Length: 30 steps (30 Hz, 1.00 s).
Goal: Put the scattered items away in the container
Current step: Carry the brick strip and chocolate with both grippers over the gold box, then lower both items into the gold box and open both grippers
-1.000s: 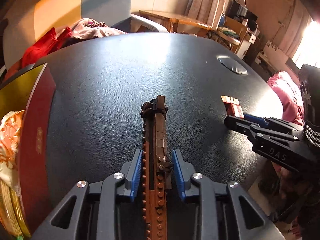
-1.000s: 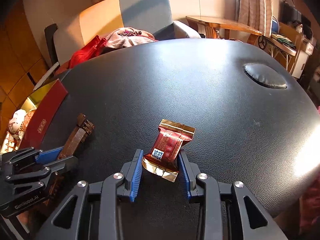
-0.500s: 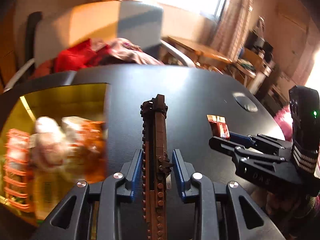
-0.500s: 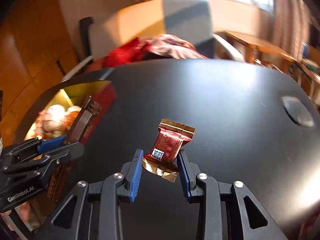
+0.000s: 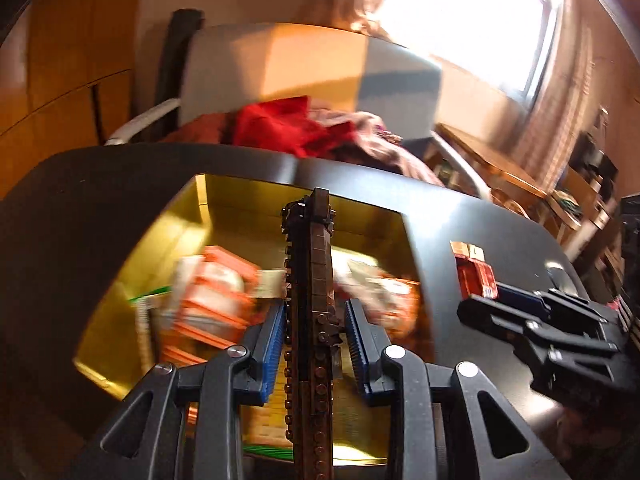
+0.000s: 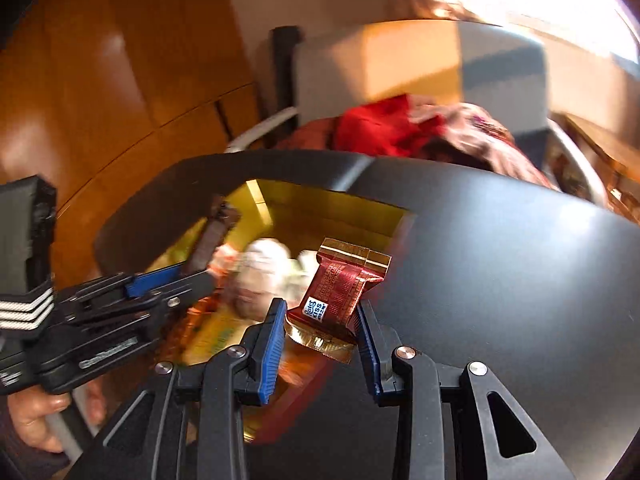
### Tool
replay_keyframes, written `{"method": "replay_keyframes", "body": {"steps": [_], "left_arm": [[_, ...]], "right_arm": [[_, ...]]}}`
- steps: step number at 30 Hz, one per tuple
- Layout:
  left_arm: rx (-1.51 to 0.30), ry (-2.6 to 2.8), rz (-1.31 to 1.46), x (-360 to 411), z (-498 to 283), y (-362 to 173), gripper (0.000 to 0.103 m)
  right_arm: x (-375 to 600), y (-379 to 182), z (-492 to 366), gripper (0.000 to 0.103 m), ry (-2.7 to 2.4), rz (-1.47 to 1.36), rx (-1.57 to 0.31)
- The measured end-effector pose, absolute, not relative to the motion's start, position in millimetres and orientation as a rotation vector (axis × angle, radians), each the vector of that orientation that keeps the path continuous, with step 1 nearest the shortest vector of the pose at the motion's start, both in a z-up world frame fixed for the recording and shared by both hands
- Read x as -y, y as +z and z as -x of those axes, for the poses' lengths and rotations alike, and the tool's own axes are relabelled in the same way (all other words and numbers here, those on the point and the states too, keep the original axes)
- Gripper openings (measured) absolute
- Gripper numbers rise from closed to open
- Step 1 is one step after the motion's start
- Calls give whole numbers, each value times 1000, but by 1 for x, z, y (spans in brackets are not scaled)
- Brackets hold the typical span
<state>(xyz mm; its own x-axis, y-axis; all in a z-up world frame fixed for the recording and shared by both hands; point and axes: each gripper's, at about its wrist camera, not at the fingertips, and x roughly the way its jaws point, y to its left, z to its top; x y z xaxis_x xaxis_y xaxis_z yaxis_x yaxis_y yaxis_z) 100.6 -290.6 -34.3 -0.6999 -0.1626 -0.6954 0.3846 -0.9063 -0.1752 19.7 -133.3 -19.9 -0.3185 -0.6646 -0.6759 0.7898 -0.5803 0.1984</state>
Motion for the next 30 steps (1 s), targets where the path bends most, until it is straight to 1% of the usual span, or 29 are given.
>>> {"method": "replay_keyframes", "body": {"steps": [9,13,14,16,20,23,24,25,30], "left_arm": [[-430,-2523,-1044,319,-102,-51,31],[-468,-2502,-1058,323,-99,-58,32],[-475,-2503,-1052,324,-99,-58,35],[-483,-2504,-1034,324,-100,-57,36],[-467,-2501,-1012,322,-107,-54,36],[-471,-2485,-1002,321,-114,-54,36],[-472,-2479,-1000,320,-116,-54,37],[-473,-2473,-998,320,-118,-54,41],[-442,-2439,-983,314,-130,-50,44]], "right_arm": [[195,-48,-29,35,-1901,-969,-325],[211,-62,-23,36,-1897,-1000,-382],[211,-62,-22,36,-1894,-1003,-378],[207,-60,-19,39,-1885,-1009,-361],[201,-57,-18,41,-1877,-1017,-332],[197,-55,-22,44,-1875,-1015,-314],[196,-54,-23,46,-1875,-1013,-310],[194,-54,-25,47,-1876,-1013,-307],[189,-54,-30,50,-1894,-1016,-295]]}}
